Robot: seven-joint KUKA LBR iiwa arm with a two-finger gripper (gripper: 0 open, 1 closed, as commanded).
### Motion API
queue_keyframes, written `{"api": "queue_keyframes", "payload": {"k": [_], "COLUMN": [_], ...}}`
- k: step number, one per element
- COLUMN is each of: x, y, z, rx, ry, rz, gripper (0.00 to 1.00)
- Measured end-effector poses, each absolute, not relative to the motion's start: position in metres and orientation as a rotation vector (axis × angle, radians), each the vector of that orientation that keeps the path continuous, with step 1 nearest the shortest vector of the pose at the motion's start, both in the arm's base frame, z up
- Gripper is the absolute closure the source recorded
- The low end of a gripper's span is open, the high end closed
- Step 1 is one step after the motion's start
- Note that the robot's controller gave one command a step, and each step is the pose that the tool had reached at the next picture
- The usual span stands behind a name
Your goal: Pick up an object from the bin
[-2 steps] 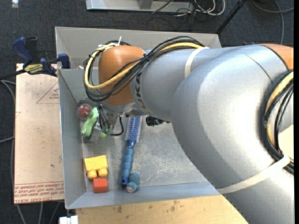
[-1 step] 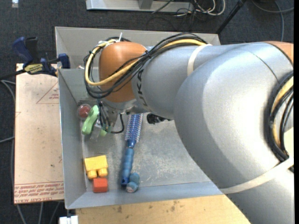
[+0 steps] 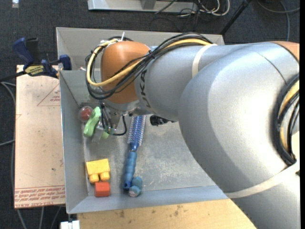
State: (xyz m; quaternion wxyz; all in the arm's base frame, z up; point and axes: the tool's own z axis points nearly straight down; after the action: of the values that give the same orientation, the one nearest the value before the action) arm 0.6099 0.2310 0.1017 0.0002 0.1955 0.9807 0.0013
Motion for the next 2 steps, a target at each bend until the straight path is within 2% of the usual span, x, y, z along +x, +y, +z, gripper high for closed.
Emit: {"api": "queue_keyframes", "payload": {"k": [1, 2], "x": [0.610, 0.612], "y": [0.232, 0.233], "z": [0.101, 0.174], "rx": [0.613, 0.608], "ry": [3.081, 3.075], "rz": [0.004, 0.010], "gripper": [1.00, 1.00]}}
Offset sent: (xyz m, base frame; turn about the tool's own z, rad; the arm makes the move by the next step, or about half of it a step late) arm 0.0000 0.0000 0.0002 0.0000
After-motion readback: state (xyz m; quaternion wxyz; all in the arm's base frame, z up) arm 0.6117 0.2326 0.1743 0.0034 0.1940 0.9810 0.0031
